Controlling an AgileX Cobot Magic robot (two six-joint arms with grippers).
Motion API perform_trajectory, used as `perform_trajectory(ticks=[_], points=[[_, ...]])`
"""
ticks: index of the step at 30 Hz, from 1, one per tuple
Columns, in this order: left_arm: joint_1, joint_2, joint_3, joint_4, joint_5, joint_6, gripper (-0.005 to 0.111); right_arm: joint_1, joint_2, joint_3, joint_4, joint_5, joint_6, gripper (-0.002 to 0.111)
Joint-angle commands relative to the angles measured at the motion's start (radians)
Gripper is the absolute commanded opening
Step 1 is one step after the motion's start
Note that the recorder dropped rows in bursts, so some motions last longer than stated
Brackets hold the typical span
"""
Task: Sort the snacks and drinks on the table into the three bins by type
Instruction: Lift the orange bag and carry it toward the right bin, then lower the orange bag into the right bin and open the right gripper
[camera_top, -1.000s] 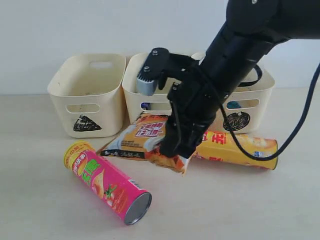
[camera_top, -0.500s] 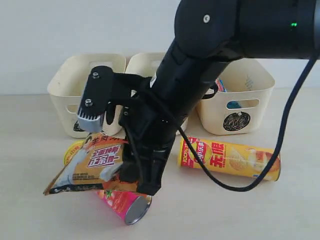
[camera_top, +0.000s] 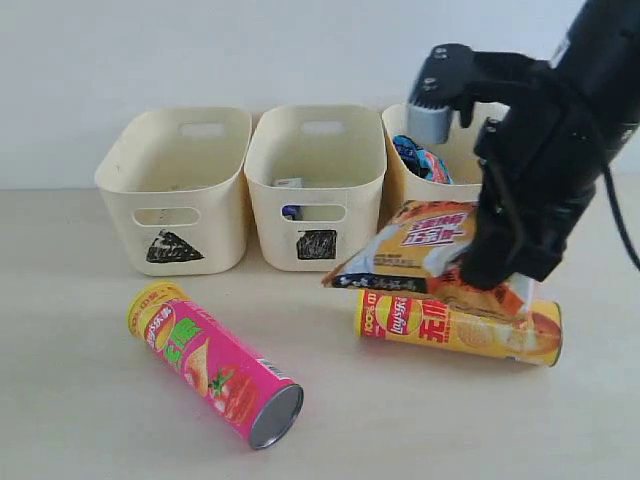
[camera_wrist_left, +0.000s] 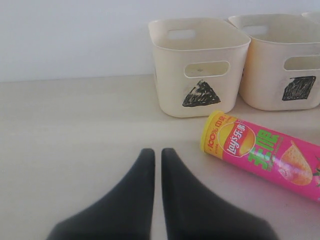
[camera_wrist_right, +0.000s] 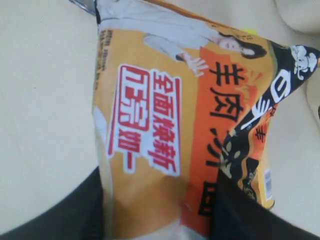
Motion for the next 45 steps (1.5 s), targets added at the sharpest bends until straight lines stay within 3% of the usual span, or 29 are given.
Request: perform_trajectory(ticks=[1,9,15,24,30,32,35,38,40,41,45], points=[[0.004,-0.004,0.004,-0.001,-0.005,-0.008,0.004,-0.082,-0.023,0.034,0.016,-0.064,0.068,0.000],[0.004,-0.004,0.004,-0.001,-0.005,-0.008,0.004,-0.152,-0.003,0.034,0.018,-0.497,0.331,0.000],[0.004,-0.004,0.004,-0.001,-0.005,-0.008,0.004,-0.158,0.122,0.011,0.018,-0.805,0.373,0.000],[0.004,-0.004,0.004,-0.001,-0.007,-0.008,0.004,-0.210,0.428,-0.303,0.018,-0.829,0.513,0.000],[0.004,-0.004,0.004,-0.001,-0.007,-0.008,0.004,-0.227,0.595,-0.492,0.038,-0.721,0.564,0.001],[0.004,-0.004,0.004,-0.001,-0.007,-0.008,0.004,-0.227,0.634,-0.542,0.041,-0.669,0.571,0.010],[0.004,-0.004,0.004,-0.001,-0.007,-0.008,0.004,-0.227,0.667,-0.582,0.042,-0.635,0.579,0.037],[0.004,-0.004,0.004,-0.001,-0.007,-0.008,0.004,-0.227,0.667,-0.582,0.035,-0.645,0.586,0.079],[0.004,-0.004,0.004,-0.001,-0.007,-0.008,0.004,-0.227,0.664,-0.582,0.014,-0.638,0.594,0.100],[0.004,-0.004,0.004,-0.001,-0.007,-0.008,0.004,-0.227,0.660,-0.585,-0.007,-0.630,0.611,0.105],[0.004,-0.004,0.004,-0.001,-0.007,-0.008,0.004,-0.227,0.630,-0.589,-0.096,-0.594,0.680,0.105]])
